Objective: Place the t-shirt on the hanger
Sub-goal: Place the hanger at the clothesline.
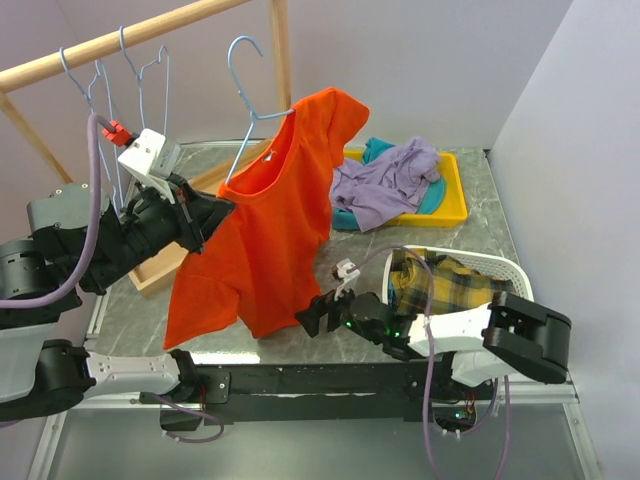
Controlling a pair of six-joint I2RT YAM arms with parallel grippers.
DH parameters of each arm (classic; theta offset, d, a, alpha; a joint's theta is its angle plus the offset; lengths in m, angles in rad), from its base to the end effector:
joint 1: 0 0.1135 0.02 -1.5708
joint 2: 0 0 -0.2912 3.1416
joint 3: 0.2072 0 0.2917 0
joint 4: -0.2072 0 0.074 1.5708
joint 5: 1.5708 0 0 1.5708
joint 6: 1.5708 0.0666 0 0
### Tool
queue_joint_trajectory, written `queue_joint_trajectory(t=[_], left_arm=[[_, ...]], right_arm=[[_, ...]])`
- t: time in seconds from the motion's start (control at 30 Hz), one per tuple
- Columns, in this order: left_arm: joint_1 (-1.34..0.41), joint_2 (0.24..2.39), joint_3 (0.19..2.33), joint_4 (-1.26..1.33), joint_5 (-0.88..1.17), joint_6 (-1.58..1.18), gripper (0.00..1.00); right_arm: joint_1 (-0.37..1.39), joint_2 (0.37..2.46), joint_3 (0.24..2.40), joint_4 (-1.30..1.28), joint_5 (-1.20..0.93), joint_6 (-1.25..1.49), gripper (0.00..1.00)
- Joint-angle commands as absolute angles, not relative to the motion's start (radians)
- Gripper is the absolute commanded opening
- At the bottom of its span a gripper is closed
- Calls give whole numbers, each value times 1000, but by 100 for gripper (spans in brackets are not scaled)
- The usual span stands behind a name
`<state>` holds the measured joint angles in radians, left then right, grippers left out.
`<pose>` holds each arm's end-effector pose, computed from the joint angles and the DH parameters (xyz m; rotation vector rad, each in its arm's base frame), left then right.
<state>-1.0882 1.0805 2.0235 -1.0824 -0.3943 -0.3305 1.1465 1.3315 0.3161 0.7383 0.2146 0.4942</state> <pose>0.0858 -0.1087 0.6178 0.3600 1.7150 -0.7161 0.1308 0.2550 0.1474 -0.4729 1.8915 0.9307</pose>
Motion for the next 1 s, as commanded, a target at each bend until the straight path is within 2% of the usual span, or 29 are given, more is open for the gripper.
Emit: queue_joint_trajectory(t=[0.0, 0.13, 0.3, 0.4, 0.43, 0.5, 0.53, 0.6, 0.7, 0.97], left_arm=[[-1088, 1052, 1996, -1026, -428, -337, 1], [-1088, 1042, 1990, -1040, -429, -348, 1], [-1088, 1026, 1976, -1049, -436, -356, 1], [-1088, 1003, 1928, -1032, -433, -367, 1], [-1088, 994, 1898, -1029, -439, -374, 1], [-1088, 974, 1870, -1025, -448, -385, 1], [-1088, 968, 1847, -1023, -460, -394, 1], [-1088, 951, 1830, -1023, -468, -399, 1], [-1088, 940, 1813, -1037, -492, -410, 1], [-1088, 914, 1786, -1066, -564, -442, 1]], right_arm=[[1155, 1419, 434, 750, 305, 445, 100], [1155, 1514, 508, 721, 336, 417, 98], [1155, 1583, 523, 744, 334, 439, 89], [1157, 1638, 575, 692, 321, 456, 68], [1155, 1649, 595, 681, 324, 463, 51], [1155, 1669, 613, 663, 322, 480, 39], [1155, 1672, 624, 651, 318, 480, 30], [1155, 1661, 635, 612, 328, 492, 22], [1155, 1579, 603, 574, 357, 497, 0], [1167, 1226, 523, 396, 414, 518, 0]])
